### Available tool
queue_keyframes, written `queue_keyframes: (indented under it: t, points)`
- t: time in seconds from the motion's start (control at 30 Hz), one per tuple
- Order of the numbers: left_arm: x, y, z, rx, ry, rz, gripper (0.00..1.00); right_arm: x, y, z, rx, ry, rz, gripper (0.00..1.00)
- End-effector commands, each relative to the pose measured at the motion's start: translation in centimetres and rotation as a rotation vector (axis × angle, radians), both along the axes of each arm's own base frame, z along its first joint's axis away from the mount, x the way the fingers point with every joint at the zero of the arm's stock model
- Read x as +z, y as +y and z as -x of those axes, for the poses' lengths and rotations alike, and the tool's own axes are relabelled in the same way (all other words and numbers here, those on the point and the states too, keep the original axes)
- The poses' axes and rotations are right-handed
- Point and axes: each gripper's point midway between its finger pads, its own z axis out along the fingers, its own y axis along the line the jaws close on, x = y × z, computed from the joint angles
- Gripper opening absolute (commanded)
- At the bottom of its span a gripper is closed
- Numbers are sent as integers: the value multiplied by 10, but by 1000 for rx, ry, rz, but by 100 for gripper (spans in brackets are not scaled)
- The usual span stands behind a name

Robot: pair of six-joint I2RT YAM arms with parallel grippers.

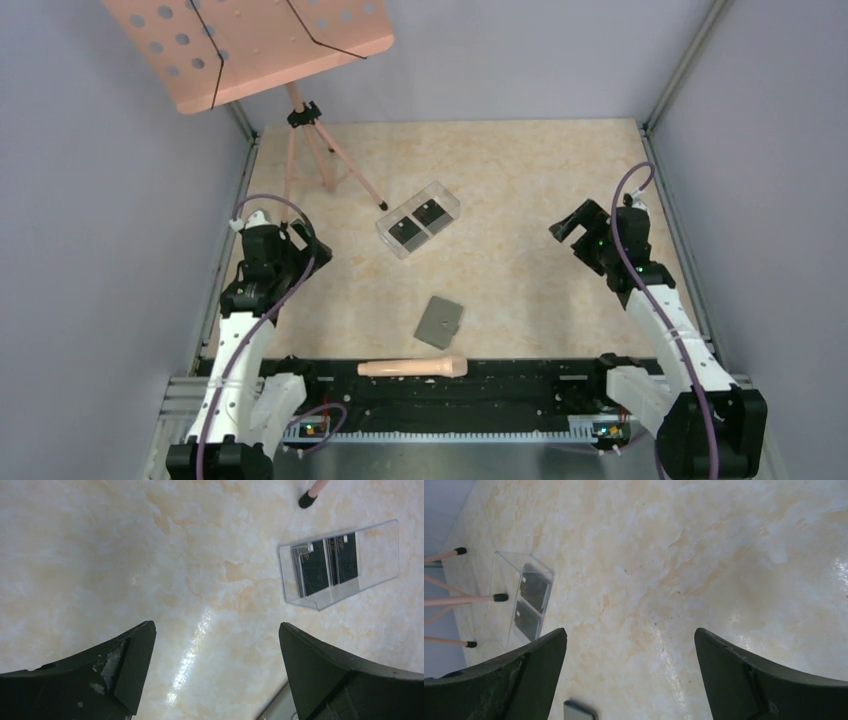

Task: Put the credit cards into the card holder
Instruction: Pick up the card holder from the center of the board.

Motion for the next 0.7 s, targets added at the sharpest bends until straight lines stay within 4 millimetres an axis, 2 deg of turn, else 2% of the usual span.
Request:
queue_keyframes:
  t: [0.0, 0.2, 0.37, 0.5, 0.67]
  points:
    - [14, -19, 7, -86, -24, 67, 99, 2, 13, 13, 70, 2, -51, 99]
    - [25, -49, 3, -216, -107, 183, 99, 0, 25, 20, 153, 10, -66, 99]
    - [17, -79, 4, -339, -80, 294, 99, -4, 43, 26, 247, 52, -129, 99]
    - [7, -111, 10, -479, 13, 302, 99, -8, 59, 29, 309, 79, -209, 99]
    - [-9, -161, 26, -665, 136, 313, 99, -27, 82, 41, 416, 181, -231, 98]
